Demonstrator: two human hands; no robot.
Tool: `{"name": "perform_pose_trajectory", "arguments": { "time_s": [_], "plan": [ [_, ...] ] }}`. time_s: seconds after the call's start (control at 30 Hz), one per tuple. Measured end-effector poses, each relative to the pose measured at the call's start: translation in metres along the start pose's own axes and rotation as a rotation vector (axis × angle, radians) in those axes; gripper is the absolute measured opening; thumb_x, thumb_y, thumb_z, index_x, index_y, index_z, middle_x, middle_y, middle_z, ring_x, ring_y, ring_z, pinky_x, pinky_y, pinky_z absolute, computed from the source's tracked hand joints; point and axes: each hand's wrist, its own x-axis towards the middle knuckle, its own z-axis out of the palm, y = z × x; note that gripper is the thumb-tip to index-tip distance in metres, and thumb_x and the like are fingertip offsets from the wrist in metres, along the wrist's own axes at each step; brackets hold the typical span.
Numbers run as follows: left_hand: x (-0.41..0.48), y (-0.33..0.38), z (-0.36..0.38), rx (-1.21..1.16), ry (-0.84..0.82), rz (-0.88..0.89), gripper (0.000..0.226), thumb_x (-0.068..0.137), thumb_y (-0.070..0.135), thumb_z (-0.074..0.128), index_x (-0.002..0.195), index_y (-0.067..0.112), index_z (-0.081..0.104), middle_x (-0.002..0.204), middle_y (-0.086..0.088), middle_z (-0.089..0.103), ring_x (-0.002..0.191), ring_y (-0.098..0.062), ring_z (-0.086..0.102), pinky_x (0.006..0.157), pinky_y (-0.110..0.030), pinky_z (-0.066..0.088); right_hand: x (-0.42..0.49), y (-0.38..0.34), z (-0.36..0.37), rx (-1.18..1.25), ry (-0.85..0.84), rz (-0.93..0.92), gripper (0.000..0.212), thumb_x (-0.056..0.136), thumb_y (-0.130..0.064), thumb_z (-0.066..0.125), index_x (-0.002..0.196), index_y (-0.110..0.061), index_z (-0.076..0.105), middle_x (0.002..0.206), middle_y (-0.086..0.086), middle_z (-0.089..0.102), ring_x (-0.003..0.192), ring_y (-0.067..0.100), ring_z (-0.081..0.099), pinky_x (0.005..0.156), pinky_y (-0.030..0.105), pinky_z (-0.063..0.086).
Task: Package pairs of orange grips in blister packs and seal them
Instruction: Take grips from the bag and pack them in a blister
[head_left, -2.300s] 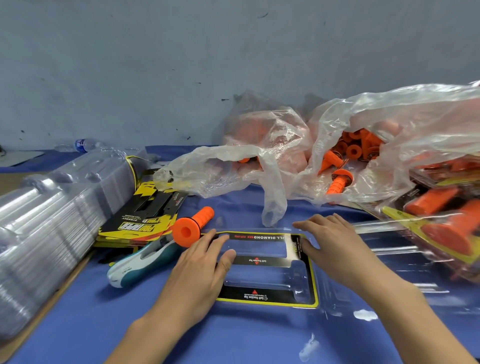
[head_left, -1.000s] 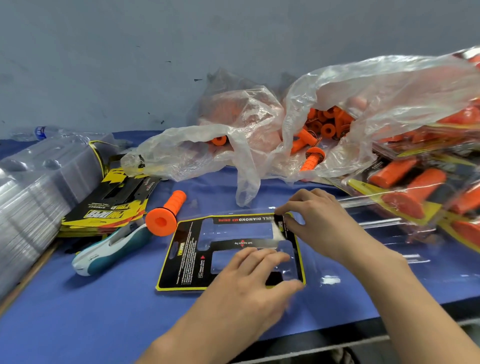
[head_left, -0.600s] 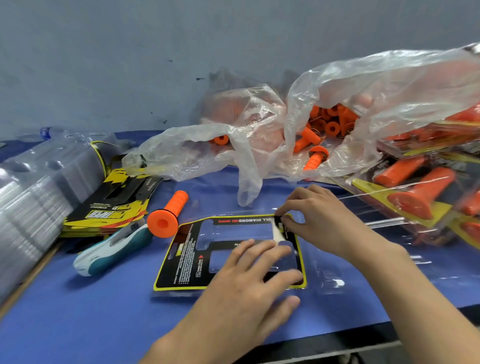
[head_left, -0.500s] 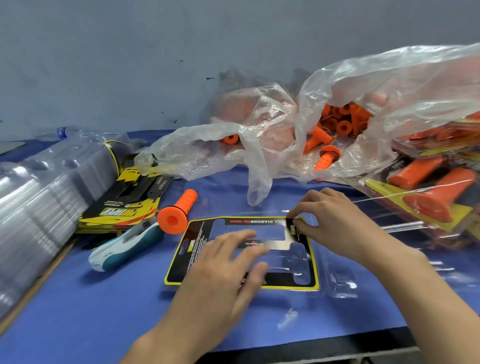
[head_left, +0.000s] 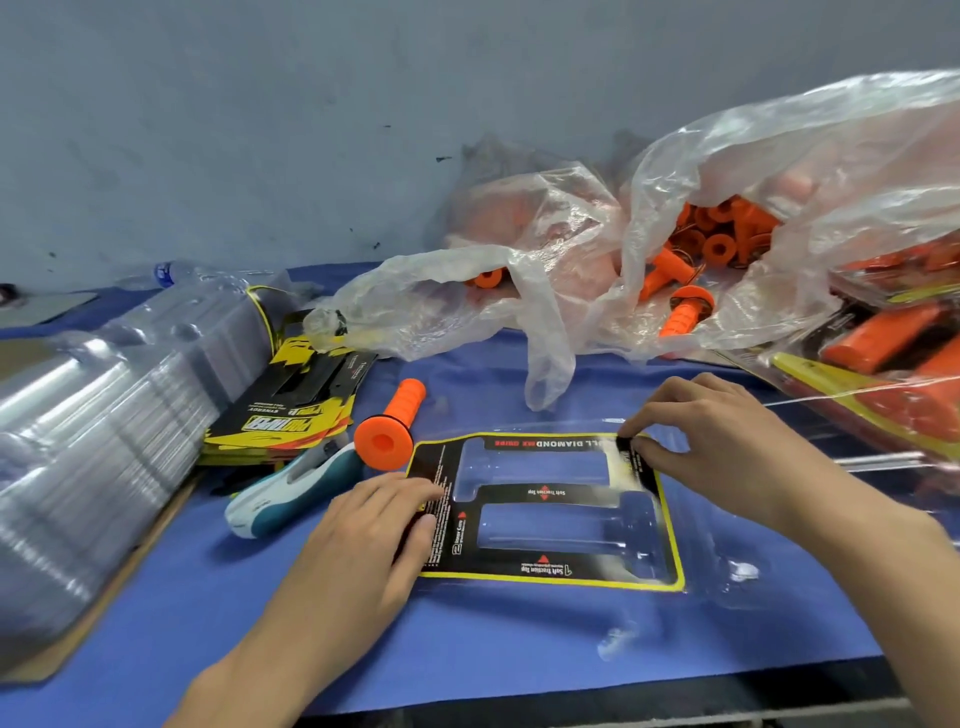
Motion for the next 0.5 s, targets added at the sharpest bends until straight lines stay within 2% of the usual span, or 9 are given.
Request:
{"name": "perform_pose_trajectory", "arguments": {
  "time_s": [0.07, 0.13, 0.2, 0.3, 0.4, 0.5],
  "plan": [
    [0.001, -0.004, 0.002, -0.105, 0.01, -0.048, 0.032, 0.103, 0.04, 0.038, 0.125, 0.032, 0.059, 0.131, 0.023, 0.052, 0.126, 0.005, 0.041, 0.106, -0.019, 0.03, 0.0, -0.001, 0.0, 0.0, -0.002, 0.003, 0.017, 0.095, -0.04, 0.055, 0.108, -0.046, 0.065, 0.105, -0.022, 0.051, 0.096, 0.009, 0.038, 0.083, 0.018, 0.019],
    [0.002, -0.006, 0.003, -0.156, 0.017, -0.069, 0.027, 0.102, 0.033, 0.044, 0.125, 0.034, 0.059, 0.129, 0.025, 0.052, 0.124, 0.008, 0.04, 0.106, -0.021, 0.032, 0.0, -0.001, -0.001, 0.004, -0.006, 0.006, 0.017, 0.096, -0.04, 0.053, 0.108, -0.046, 0.064, 0.107, -0.021, 0.053, 0.097, 0.009, 0.039, 0.083, 0.017, 0.019],
    [0.003, -0.005, 0.004, -0.146, 0.01, -0.053, 0.026, 0.101, 0.03, 0.047, 0.124, 0.034, 0.059, 0.125, 0.025, 0.055, 0.119, 0.007, 0.044, 0.104, -0.019, 0.033, 0.001, -0.001, -0.001, 0.006, -0.009, 0.016, 0.018, 0.097, -0.041, 0.05, 0.109, -0.045, 0.063, 0.109, -0.02, 0.054, 0.098, 0.009, 0.039, 0.084, 0.018, 0.02],
    [0.003, -0.002, 0.007, -0.102, 0.028, -0.032, 0.027, 0.102, 0.035, 0.043, 0.124, 0.036, 0.059, 0.127, 0.025, 0.054, 0.117, 0.003, 0.044, 0.101, -0.015, 0.029, 0.002, -0.002, -0.002, 0.01, -0.01, 0.026, 0.018, 0.097, -0.041, 0.049, 0.109, -0.045, 0.062, 0.111, -0.02, 0.054, 0.099, 0.009, 0.04, 0.085, 0.019, 0.022],
    [0.013, -0.003, 0.006, -0.076, 0.138, -0.061, 0.034, 0.099, 0.042, 0.036, 0.119, 0.03, 0.061, 0.126, 0.016, 0.056, 0.116, -0.006, 0.05, 0.101, -0.024, 0.034, 0.002, -0.003, -0.003, 0.011, -0.022, 0.033, 0.018, 0.097, -0.039, 0.051, 0.109, -0.045, 0.063, 0.111, -0.02, 0.054, 0.098, 0.008, 0.039, 0.083, 0.018, 0.021],
    [0.029, -0.014, -0.002, -0.037, 0.294, -0.198, 0.032, 0.096, 0.038, 0.045, 0.117, 0.021, 0.061, 0.12, 0.002, 0.058, 0.109, -0.022, 0.053, 0.095, -0.038, 0.041, 0.002, -0.004, -0.004, 0.013, -0.04, 0.044, 0.018, 0.097, -0.038, 0.051, 0.11, -0.045, 0.062, 0.112, -0.02, 0.053, 0.097, 0.007, 0.036, 0.082, 0.019, 0.021]
  ]
}}
